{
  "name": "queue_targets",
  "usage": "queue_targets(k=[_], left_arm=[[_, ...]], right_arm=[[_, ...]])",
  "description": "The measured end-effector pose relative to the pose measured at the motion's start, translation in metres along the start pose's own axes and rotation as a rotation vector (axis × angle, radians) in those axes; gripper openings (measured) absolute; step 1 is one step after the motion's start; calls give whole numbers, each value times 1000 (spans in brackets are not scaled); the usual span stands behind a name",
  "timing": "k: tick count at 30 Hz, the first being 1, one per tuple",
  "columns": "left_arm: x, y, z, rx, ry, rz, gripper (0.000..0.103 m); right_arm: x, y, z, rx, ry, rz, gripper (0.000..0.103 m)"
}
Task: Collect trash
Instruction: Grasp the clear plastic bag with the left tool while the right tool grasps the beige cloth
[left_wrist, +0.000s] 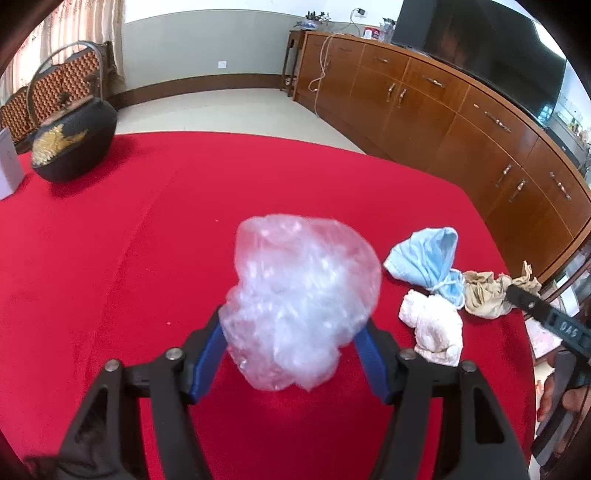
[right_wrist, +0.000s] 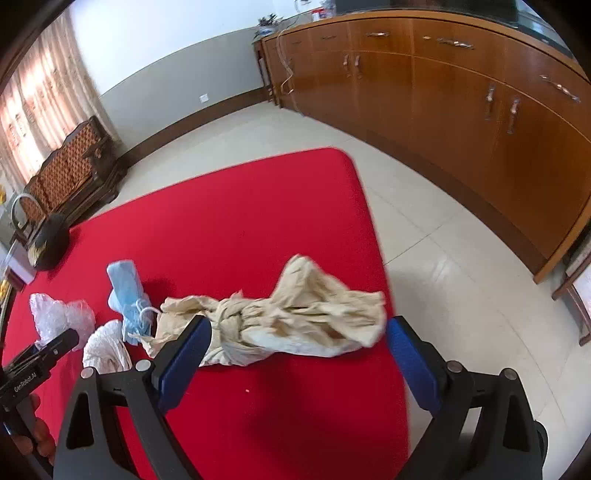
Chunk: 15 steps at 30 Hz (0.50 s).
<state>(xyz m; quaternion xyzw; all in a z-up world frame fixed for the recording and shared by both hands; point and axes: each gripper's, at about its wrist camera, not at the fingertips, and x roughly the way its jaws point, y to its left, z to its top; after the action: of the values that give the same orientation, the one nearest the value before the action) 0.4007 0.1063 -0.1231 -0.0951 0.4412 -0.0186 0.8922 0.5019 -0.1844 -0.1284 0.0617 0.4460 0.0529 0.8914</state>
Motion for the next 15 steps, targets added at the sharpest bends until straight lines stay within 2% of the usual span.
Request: queue_targets(k=[1, 2, 4, 8, 9, 10, 15], left_arm=[[1, -1, 1, 1, 3, -7, 55], [1, -1, 0, 3, 2, -11, 54], [0, -1, 0, 1, -2, -16, 49], [-1, -1, -2, 1, -10, -30, 45], [-2, 0, -3, 1, -13, -31, 43], [-3, 1, -3, -4, -17, -33, 43], [-15, 1, -6, -20, -41, -47, 41]], right_arm=[[3, 3, -1, -8, 6, 2, 92], [4, 5, -3, -17, 4, 8, 87], [6, 9, -5, -47, -7, 11, 66], [5, 13, -7, -62, -27, 33, 53], [4, 14, -9, -70, -25, 40, 45], [2, 17, -12, -79, -26, 52, 30], [-7, 22, -16, -85, -20, 83, 27]])
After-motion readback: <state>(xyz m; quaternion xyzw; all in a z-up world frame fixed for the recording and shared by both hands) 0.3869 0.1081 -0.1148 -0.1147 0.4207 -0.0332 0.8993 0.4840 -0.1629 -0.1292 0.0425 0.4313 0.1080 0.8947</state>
